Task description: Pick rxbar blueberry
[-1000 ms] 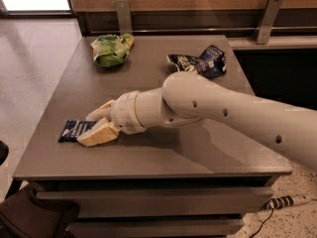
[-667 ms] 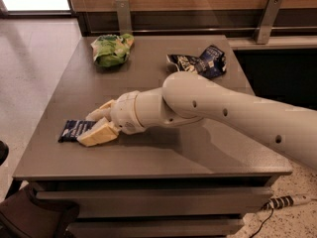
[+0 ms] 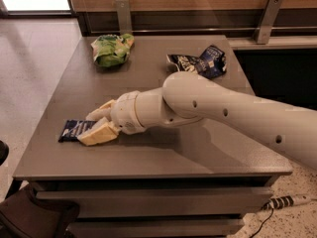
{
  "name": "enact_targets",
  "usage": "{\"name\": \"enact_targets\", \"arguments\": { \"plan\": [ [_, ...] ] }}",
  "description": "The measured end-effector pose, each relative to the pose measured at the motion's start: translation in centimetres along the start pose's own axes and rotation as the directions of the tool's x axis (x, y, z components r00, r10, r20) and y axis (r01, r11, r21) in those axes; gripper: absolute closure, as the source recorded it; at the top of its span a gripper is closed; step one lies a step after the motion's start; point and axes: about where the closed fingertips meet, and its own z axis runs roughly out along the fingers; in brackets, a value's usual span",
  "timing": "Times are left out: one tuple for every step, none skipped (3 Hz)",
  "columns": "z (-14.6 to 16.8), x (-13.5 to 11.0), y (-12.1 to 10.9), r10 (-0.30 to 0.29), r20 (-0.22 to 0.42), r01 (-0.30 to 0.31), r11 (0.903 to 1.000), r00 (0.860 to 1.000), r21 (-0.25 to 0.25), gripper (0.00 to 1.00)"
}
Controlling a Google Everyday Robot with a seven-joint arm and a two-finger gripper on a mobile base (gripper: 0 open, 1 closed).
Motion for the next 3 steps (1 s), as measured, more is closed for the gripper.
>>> {"name": "enact_targets", "arguments": {
  "plan": [
    [0.0, 0.0, 0.0, 0.000, 0.000, 0.000, 1.0000, 1.000, 0.000, 1.00],
    [-1.1, -0.9, -0.5, -0.025, 0.021, 0.025, 0.9997, 0.999, 0.001, 1.00],
    [-6.8, -5.8, -2.9, -0.161, 0.115, 0.160, 0.9869, 0.980, 0.019, 1.00]
  ]
}}
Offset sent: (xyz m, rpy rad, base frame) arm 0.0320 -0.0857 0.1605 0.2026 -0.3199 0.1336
